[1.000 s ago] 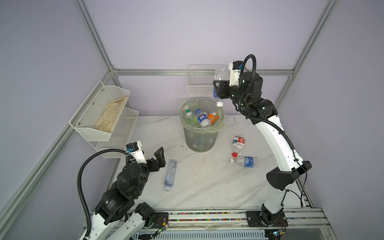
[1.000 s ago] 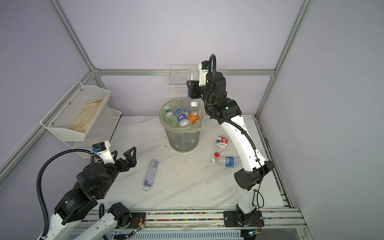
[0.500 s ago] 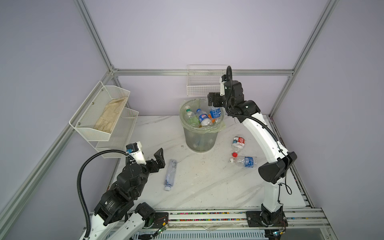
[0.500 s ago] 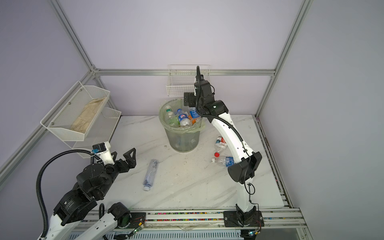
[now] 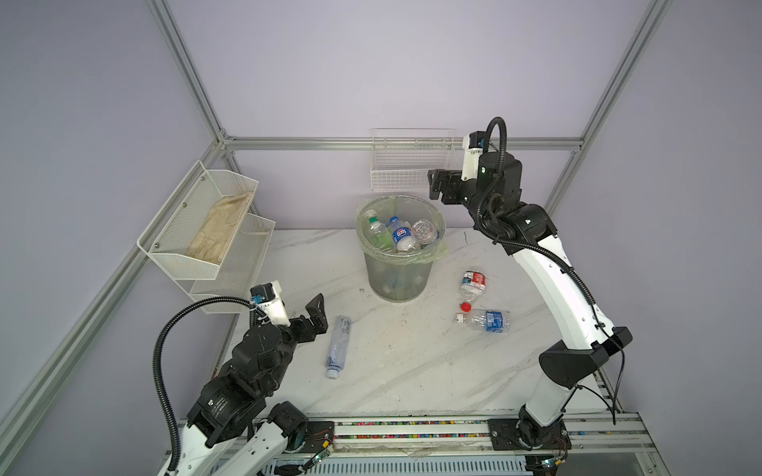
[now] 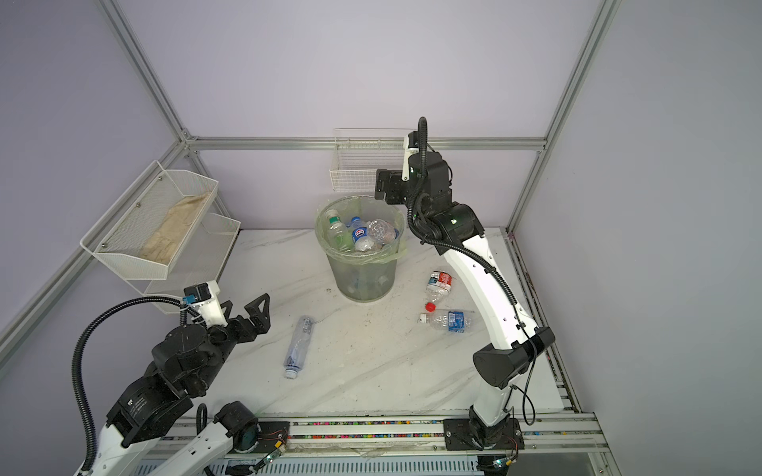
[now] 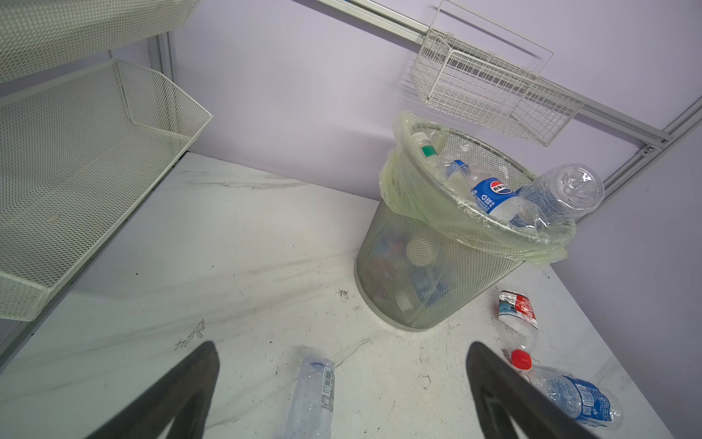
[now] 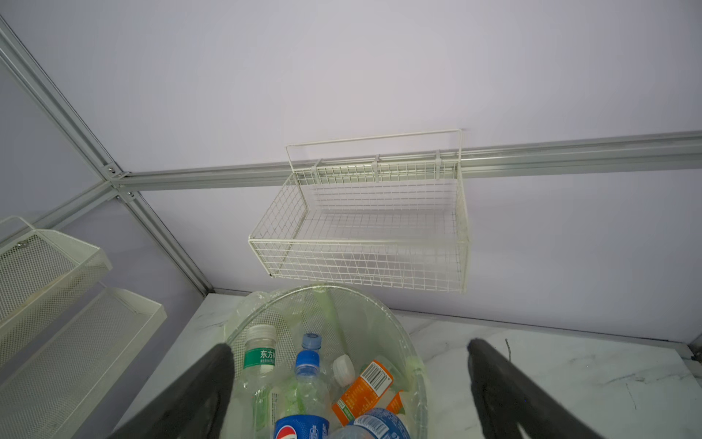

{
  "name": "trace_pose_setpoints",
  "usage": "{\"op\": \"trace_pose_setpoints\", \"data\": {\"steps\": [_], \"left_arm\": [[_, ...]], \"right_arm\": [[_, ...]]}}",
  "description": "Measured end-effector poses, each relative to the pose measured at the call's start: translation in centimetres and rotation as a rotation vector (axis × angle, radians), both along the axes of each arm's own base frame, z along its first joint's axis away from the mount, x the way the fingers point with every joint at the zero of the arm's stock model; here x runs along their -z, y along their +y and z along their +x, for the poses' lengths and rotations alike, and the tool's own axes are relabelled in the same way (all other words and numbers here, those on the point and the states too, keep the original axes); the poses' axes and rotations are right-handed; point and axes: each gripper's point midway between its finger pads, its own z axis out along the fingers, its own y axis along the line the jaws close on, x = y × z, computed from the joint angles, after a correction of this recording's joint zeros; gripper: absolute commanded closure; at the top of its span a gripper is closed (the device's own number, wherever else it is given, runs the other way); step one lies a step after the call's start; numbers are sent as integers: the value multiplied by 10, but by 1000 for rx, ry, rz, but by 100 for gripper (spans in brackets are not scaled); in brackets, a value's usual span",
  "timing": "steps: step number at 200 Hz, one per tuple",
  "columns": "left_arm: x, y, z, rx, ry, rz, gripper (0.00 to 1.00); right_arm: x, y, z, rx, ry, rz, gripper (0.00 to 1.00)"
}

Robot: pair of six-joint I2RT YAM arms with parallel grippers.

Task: Throw the plastic bottles in the bin
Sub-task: Throw the plastic bottle into the trash bin.

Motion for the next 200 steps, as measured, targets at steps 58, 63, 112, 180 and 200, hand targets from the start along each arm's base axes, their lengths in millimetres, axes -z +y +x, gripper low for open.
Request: {"op": "trace_pose_setpoints", "data": {"steps": [58, 63, 112, 180, 200], "left_arm": [[0, 0, 0, 0, 0, 0, 0], [0, 0, 0, 0, 0, 0, 0], [0, 0, 0, 0, -1, -1, 0], [0, 0, 0, 0, 0, -1, 0], [0, 0, 0, 0, 1, -1, 0]], "right_arm": [[53, 6, 5, -10, 97, -54, 3], [59, 7, 5, -11, 108, -60, 3], [103, 9, 8, -12, 185, -102, 3], [127, 7, 6, -8, 218, -115, 3], [134, 5, 6, 6, 229, -118, 3]]}}
